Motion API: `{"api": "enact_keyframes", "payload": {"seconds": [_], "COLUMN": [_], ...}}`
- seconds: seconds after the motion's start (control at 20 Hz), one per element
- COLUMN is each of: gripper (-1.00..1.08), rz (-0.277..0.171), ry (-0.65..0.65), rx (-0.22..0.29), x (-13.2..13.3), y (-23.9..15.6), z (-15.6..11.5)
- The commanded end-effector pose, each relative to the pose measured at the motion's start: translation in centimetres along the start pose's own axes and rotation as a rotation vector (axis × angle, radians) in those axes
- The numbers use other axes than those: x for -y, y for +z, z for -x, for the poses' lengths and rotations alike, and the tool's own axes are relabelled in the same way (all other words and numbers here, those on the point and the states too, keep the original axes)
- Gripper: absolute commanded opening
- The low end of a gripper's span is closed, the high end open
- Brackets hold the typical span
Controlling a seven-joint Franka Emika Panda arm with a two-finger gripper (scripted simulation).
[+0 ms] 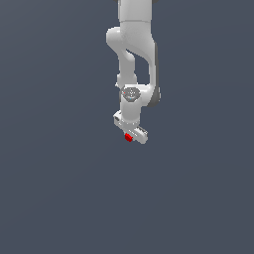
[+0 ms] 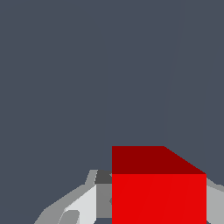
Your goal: Pick up the red cube and move it to a goal position.
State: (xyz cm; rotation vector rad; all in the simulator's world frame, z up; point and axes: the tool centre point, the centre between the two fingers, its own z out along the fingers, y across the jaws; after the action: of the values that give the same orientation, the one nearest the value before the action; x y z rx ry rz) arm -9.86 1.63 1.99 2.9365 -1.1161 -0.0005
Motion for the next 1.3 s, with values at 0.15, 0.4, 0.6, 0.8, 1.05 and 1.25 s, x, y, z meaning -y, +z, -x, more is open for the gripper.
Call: {"api": "enact_keyframes", "payload": {"seconds": [0.15,0.4,0.6,0.8,1.05,1.25], "gripper": [-1.00,-1.00,-1.00,-1.00,-1.00,-1.00], "rz": [0.000,0.000,0.000,0.000,0.000,0.000], "ry": [0.000,0.000,0.000,0.000,0.002,0.002], "rx": [0.000,0.000,0.000,0.000,0.001,0.000], "x": [0.0,0.0,-0.1,-0.2,-0.4,-0.5], "y": [-0.1,-1.2,-2.9,-5.4,-9.6,-13.7], "z": [0.0,0.0,0.0,0.1,0.1,0.1]}}
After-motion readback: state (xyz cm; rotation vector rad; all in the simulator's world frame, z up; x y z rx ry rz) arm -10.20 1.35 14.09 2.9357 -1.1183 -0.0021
